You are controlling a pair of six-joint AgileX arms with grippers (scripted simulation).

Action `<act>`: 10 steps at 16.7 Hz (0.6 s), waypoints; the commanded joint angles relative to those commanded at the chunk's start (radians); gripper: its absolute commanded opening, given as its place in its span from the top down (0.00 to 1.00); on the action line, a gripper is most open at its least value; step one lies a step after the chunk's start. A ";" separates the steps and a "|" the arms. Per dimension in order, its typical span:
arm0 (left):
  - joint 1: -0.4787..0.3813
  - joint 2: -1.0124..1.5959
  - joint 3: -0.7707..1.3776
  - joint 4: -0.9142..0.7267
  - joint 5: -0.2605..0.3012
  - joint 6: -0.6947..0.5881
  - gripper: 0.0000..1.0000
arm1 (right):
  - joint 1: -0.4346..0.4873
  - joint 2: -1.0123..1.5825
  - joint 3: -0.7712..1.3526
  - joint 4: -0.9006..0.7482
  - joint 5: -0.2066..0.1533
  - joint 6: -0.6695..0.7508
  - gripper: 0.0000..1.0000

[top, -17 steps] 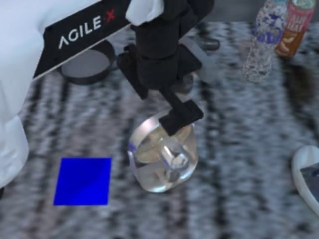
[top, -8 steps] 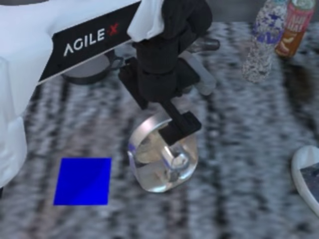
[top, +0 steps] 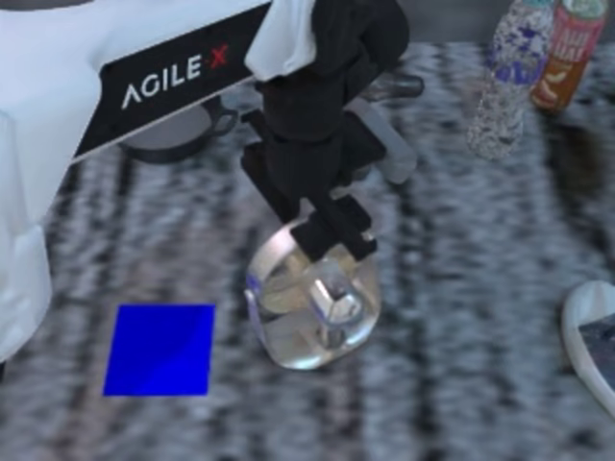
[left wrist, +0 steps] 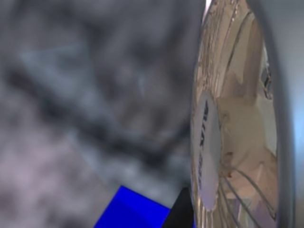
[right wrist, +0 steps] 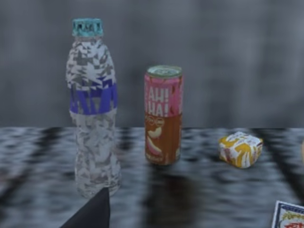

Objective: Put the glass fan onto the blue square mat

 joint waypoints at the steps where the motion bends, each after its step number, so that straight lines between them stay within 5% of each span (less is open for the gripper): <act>1: 0.000 0.000 0.000 0.000 0.000 0.000 0.75 | 0.000 0.000 0.000 0.000 0.000 0.000 0.00; 4: 0.000 0.000 0.000 0.000 0.000 0.000 0.98 | 0.000 0.000 0.000 0.000 0.000 0.000 0.00; 10: 0.000 0.000 0.000 0.000 0.000 0.000 1.00 | 0.000 0.000 0.000 0.000 0.000 0.000 0.00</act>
